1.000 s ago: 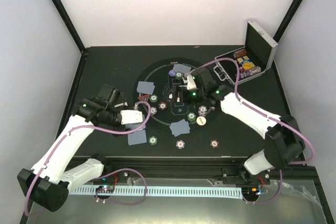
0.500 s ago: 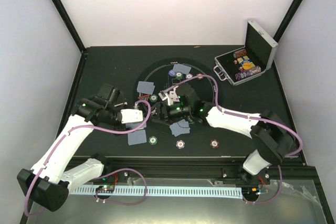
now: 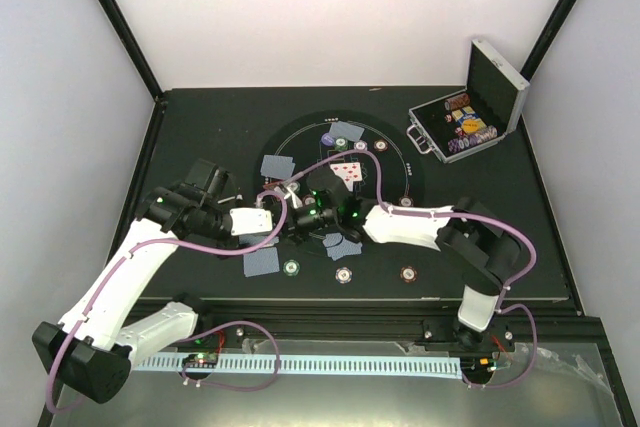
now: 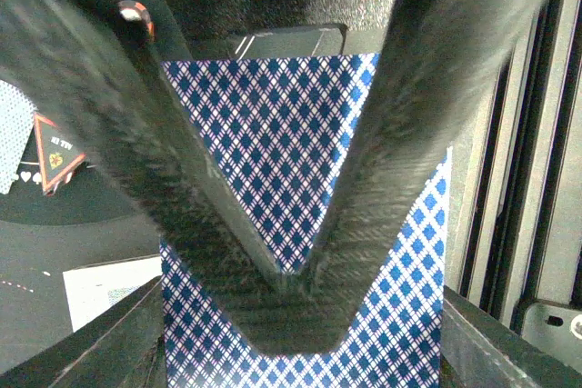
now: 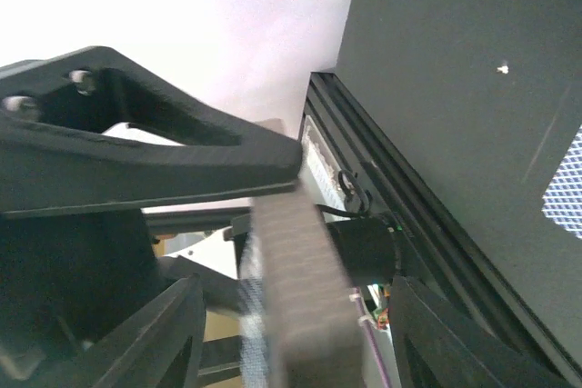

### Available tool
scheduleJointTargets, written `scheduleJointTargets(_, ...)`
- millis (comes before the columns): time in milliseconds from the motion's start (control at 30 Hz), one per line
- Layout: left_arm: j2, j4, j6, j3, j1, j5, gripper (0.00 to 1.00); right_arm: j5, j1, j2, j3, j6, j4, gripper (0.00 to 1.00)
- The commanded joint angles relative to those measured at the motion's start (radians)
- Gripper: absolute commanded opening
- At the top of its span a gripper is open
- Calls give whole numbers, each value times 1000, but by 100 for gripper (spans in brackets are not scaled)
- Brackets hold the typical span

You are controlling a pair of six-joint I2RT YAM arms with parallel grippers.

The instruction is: Distribute texas hold em gaming equipment

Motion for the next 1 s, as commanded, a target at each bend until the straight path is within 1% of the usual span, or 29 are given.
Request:
scheduleJointTargets(0,-9,-22,-12,55,-4,15,1,-21,2,25,5,9,29,56)
scheduleJointTargets(200,-8,-25,-11,55,-4,14,2,-20,-23,27,-46,-11,7,51)
scheduleJointTargets(433,-14,-24,-9,49,-4,10,2,-18,-60,-8,-86,-45,-31,48)
scheduleJointTargets(667,-13,-22,-10,49,-4,11,2,-4,-74,-51,-103,-88,-97,42)
scheduleJointTargets(867,-14,-23,-9,51,-4,11,2,10,-89,-77,-109,-135,-176,39)
scheduleJointTargets(967,-13,-23,-10,49,-4,10,2,22,-89,-89,-100,-154,-214,39)
